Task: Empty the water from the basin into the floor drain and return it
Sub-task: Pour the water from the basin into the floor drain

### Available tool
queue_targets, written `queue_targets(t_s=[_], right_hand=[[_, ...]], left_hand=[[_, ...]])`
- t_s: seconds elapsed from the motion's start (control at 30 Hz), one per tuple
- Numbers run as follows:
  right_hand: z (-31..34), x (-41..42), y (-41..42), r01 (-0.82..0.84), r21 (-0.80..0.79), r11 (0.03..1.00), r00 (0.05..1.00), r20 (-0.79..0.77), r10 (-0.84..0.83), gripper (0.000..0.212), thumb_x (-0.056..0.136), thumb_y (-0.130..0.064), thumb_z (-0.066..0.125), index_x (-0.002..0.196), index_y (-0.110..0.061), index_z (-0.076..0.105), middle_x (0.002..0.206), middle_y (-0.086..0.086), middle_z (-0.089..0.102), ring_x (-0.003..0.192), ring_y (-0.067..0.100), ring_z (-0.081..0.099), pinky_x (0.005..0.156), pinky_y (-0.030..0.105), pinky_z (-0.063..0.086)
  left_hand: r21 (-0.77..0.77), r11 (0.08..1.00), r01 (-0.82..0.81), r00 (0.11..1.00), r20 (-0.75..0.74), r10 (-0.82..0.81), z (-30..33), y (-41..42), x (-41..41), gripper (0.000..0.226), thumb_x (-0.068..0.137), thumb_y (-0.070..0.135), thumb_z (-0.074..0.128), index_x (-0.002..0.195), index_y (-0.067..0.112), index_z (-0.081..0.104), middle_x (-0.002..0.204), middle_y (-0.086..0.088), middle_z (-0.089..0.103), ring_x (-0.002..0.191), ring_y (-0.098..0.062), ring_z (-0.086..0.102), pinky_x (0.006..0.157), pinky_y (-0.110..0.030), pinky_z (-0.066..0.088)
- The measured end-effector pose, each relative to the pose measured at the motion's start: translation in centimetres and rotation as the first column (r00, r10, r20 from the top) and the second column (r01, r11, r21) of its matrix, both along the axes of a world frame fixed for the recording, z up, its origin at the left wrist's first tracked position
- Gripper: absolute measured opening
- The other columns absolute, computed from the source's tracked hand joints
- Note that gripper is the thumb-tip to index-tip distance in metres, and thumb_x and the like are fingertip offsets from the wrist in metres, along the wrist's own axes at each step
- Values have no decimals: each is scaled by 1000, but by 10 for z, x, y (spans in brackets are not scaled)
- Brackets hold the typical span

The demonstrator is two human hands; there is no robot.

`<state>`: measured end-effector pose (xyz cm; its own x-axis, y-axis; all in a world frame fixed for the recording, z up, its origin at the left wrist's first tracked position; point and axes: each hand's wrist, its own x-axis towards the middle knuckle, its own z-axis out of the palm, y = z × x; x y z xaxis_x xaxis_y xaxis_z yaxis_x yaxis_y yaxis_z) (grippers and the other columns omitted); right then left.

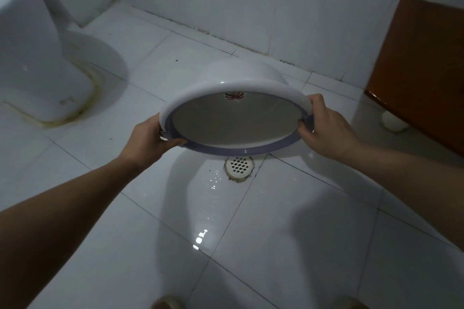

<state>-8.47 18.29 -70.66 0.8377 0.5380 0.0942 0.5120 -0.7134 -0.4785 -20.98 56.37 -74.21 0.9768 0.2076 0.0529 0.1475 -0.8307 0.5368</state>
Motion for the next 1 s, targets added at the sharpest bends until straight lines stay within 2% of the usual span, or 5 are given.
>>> queue_targets(t_s=[0.1, 0.37, 0.63, 0.8, 1.0], right_hand=[[0, 2, 1, 10, 12, 1000, 1000, 13, -10, 35, 94, -19, 59, 118, -11, 34, 90, 17, 63, 72, 39, 63, 60, 51, 55], [0, 7, 3, -6, 18, 1000, 999, 41, 6, 37, 93, -18, 59, 120, -8, 36, 89, 15, 63, 71, 36, 62, 58, 40, 51], [-15, 9, 4, 4, 25, 1000, 998, -56, -3, 32, 94, -17, 56, 116, -13, 34, 93, 16, 62, 74, 35, 62, 61, 48, 55], [-25, 17, 14, 77, 115, 990, 991, -119, -64, 32, 96, -17, 57, 120, -13, 35, 102, 8, 57, 83, 27, 58, 66, 35, 46], [-40, 34, 21, 137, 157, 978, 988, -96, -123, 41, 97, -19, 57, 133, -9, 42, 127, 10, 53, 107, 23, 54, 85, 29, 40]], left_hand=[[-4, 1000, 1, 1000, 16, 0, 1, 0, 0, 49, 74, 36, 87, 114, 38, 58, 113, -3, 73, 96, -26, 70, 82, -37, 56], [1, 1000, -14, 1000, 20, 14, 1, 0, 2, 59, 75, 34, 86, 127, 19, 63, 117, -6, 72, 100, -28, 69, 84, -37, 56], [-104, 993, -51, 999, -5, 51, -1, -7, -1, 53, 77, 29, 86, 113, 46, 52, 112, 1, 70, 94, -23, 68, 80, -37, 57], [-186, 961, -204, 979, -32, 202, -4, -6, 9, 35, 82, 19, 82, 104, 19, 55, 101, 0, 63, 83, -21, 67, 67, -31, 59], [-254, 914, -317, 947, -25, 321, -6, -14, 17, 31, 89, 21, 74, 115, 20, 56, 107, -1, 64, 90, -20, 63, 65, -19, 51]])
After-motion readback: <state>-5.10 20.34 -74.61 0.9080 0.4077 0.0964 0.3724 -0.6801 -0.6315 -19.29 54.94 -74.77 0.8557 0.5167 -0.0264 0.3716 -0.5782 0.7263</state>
